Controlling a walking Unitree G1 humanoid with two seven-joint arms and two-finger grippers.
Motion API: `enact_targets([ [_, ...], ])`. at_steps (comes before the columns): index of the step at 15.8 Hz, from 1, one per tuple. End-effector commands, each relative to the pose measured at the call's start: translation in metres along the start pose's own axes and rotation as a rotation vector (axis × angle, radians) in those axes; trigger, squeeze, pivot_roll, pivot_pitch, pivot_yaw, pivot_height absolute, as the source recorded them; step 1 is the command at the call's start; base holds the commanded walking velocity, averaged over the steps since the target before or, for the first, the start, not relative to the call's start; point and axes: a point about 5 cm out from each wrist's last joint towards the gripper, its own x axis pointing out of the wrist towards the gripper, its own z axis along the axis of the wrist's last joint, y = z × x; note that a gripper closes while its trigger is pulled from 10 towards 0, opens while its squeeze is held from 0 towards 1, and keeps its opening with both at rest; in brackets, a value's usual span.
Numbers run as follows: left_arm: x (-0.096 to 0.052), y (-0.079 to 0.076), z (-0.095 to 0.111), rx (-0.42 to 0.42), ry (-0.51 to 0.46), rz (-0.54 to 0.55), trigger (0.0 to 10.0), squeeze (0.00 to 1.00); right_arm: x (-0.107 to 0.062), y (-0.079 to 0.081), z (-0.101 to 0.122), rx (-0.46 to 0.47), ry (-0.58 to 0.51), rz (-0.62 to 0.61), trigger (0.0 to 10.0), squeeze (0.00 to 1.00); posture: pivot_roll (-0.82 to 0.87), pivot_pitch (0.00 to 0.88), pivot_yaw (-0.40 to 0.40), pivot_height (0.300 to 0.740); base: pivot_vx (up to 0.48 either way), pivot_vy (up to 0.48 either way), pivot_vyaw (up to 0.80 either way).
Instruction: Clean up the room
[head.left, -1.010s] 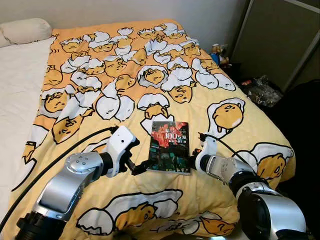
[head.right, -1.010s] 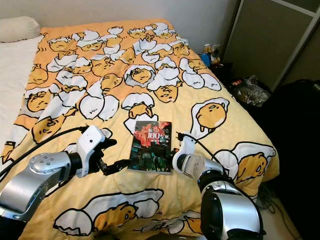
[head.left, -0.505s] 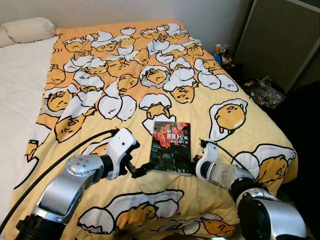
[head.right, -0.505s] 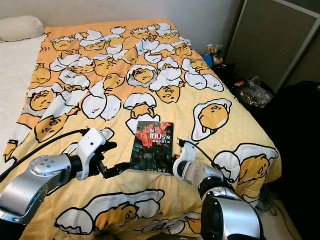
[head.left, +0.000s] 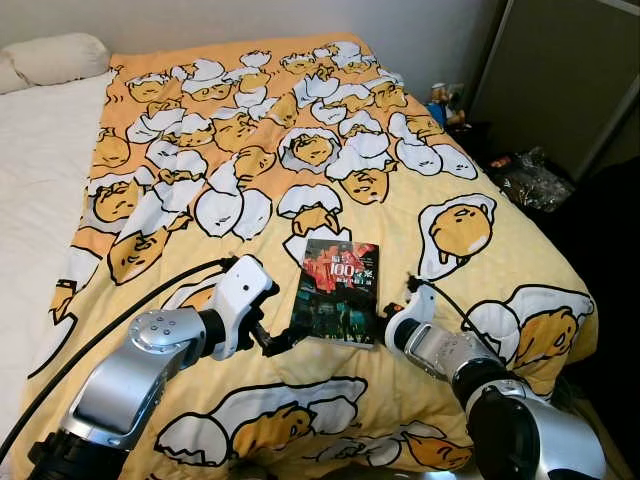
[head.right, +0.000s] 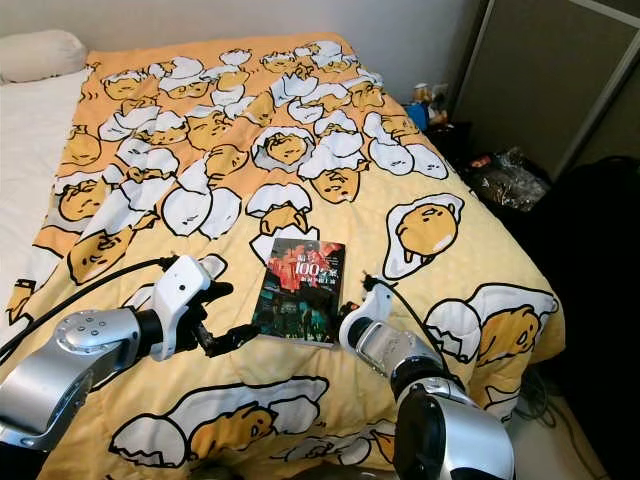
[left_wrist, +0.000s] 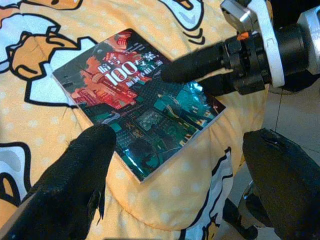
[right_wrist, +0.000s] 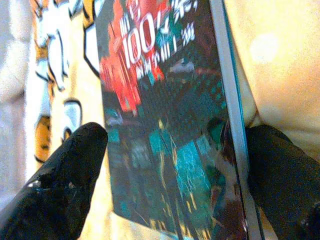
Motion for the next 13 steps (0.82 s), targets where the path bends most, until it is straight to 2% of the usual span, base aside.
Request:
enact_targets([
  [1, -0.003, 0.001, -0.001, 0.009, 0.010, 0.018, 10.0, 0.00, 0.002, 0.010, 0.007, 0.037, -0.034, 0.042, 10.0, 0.00, 0.06, 0.047, 0.028, 0.740, 0.000, 0.000, 0.00],
  [2, -0.002, 0.001, -0.001, 0.007, 0.008, 0.019, 10.0, 0.00, 0.002, 0.011, 0.009, 0.060, -0.046, 0.056, 9.8, 0.00, 0.06, 0.046, 0.024, 0.740, 0.000, 0.000, 0.00],
  [4, -0.001, -0.001, -0.001, 0.002, 0.002, 0.021, 10.0, 0.00, 0.002, 0.013, 0.010, 0.088, -0.053, 0.090, 7.7, 0.00, 0.07, 0.045, 0.016, 0.740, 0.000, 0.000, 0.00],
  [5, -0.001, -0.002, 0.000, -0.002, -0.002, 0.023, 10.0, 0.00, 0.002, 0.014, 0.010, 0.091, -0.048, 0.098, 6.2, 0.00, 0.07, 0.047, 0.014, 0.740, 0.000, 0.000, 0.00],
  [6, -0.002, -0.002, 0.000, -0.004, -0.002, 0.024, 10.0, 0.00, 0.003, 0.016, 0.009, 0.094, -0.041, 0.104, 5.2, 0.00, 0.08, 0.054, 0.013, 0.740, 0.000, 0.000, 0.00],
  [8, -0.004, -0.004, -0.003, -0.008, 0.006, 0.020, 10.0, 0.00, 0.004, 0.020, 0.006, 0.090, -0.019, 0.124, 4.7, 0.00, 0.08, 0.062, 0.015, 0.740, 0.000, 0.000, 0.00],
  [9, -0.005, -0.005, -0.005, -0.010, 0.013, 0.017, 10.0, 0.00, 0.006, 0.022, 0.003, 0.061, 0.009, 0.122, 4.7, 0.00, 0.08, 0.071, 0.017, 0.740, 0.000, 0.000, 0.00],
  [10, -0.006, -0.006, -0.005, -0.011, 0.016, 0.015, 10.0, 0.00, 0.006, 0.021, 0.000, 0.029, 0.030, 0.105, 6.4, 0.00, 0.08, 0.083, 0.018, 0.740, 0.000, 0.000, 0.00],
  [11, -0.007, -0.008, -0.005, -0.011, 0.016, 0.013, 10.0, 0.00, 0.007, 0.019, -0.003, -0.010, 0.043, 0.075, 10.0, 0.00, 0.09, 0.092, 0.019, 0.740, 0.000, 0.000, 0.00],
  [12, -0.007, -0.008, -0.005, -0.011, 0.017, 0.012, 10.0, 0.00, 0.007, 0.018, -0.003, -0.013, 0.043, 0.067, 10.0, 0.00, 0.09, 0.102, 0.021, 0.740, 0.000, 0.000, 0.00],
  [13, -0.010, -0.010, -0.005, -0.011, 0.023, 0.005, 10.0, 0.00, 0.007, 0.015, -0.006, -0.007, 0.045, 0.046, 10.0, 0.00, 0.10, 0.154, 0.030, 0.740, 0.000, 0.000, 0.00],
])
